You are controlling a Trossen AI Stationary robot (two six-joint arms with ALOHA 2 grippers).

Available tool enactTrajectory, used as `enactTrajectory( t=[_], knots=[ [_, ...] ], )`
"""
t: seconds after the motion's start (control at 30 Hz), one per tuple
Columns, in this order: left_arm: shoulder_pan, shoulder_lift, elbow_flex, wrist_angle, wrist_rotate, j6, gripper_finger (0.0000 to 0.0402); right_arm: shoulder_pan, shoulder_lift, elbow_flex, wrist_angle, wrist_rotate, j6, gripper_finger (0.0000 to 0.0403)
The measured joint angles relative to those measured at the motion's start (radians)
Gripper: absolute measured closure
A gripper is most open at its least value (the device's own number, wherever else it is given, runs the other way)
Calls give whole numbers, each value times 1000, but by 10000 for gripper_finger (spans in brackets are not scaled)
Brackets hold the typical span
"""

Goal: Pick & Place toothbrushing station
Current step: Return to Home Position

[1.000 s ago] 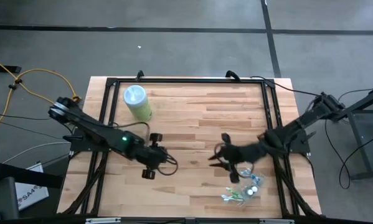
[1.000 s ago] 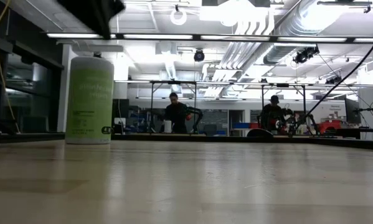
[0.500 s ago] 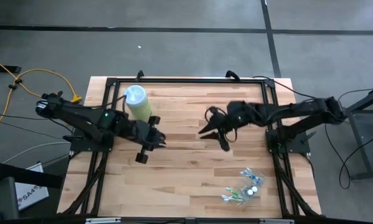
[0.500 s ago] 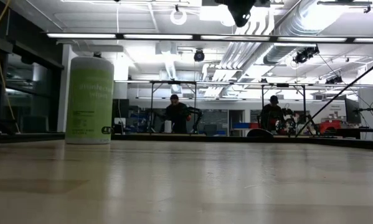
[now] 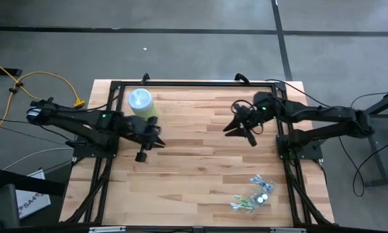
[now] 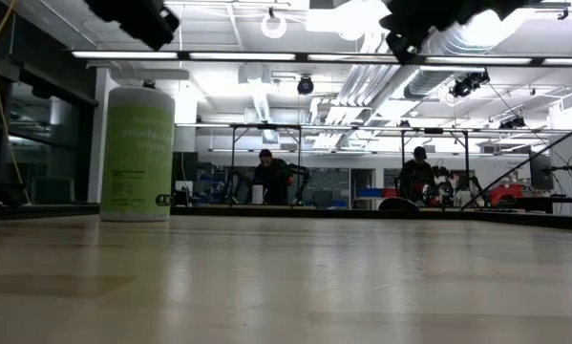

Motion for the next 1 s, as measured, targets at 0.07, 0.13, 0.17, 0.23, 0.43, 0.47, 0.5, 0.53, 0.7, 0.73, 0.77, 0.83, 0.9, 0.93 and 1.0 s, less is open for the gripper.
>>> enactTrajectory(
  t=[0.07, 0.13, 0.17, 0.23, 0.43, 0.47, 0.5, 0.53, 0.7, 0.73, 0.77, 0.83, 0.9, 0.93, 1.0],
  knots=[
    [1, -72, -73, 54, 3, -16, 358, -8, -61, -75, 51, 4, 20, 312],
    [-4, -135, -125, 98, 5, -20, 358, -13, -126, -157, 92, 20, 49, 312],
    [-9, -162, -145, 108, 5, -21, 358, -14, -156, -195, 127, 29, 55, 312],
    [-13, -205, -173, 117, 6, -19, 358, -15, -214, -269, 208, 37, 73, 312],
    [-14, -272, -237, 150, 4, -19, 358, -35, -340, -450, 363, 64, 96, 312],
    [-14, -275, -248, 154, 4, -21, 358, -39, -356, -473, 372, 80, 97, 312],
    [-14, -276, -258, 167, 4, -24, 358, -43, -370, -493, 378, 94, 96, 312],
    [-14, -276, -269, 183, 5, -27, 358, -46, -381, -511, 387, 106, 96, 312],
    [-13, -275, -347, 264, 2, -39, 358, -56, -418, -588, 432, 107, 85, 312],
    [-12, -275, -363, 283, 1, -39, 358, -56, -426, -599, 440, 107, 84, 312],
    [-11, -275, -377, 301, 1, -44, 358, -56, -435, -611, 449, 109, 83, 312],
    [-11, -275, -399, 319, -5, -59, 358, -56, -452, -633, 444, 109, 83, 312],
    [-11, -275, -411, 330, -7, -71, 358, -56, -463, -652, 444, 109, 83, 312],
    [-11, -275, -416, 332, -7, -73, 358, -56, -470, -660, 445, 110, 83, 312],
    [-9, -275, -425, 338, -7, -81, 358, -56, -486, -681, 449, 137, 86, 312]
  ],
)
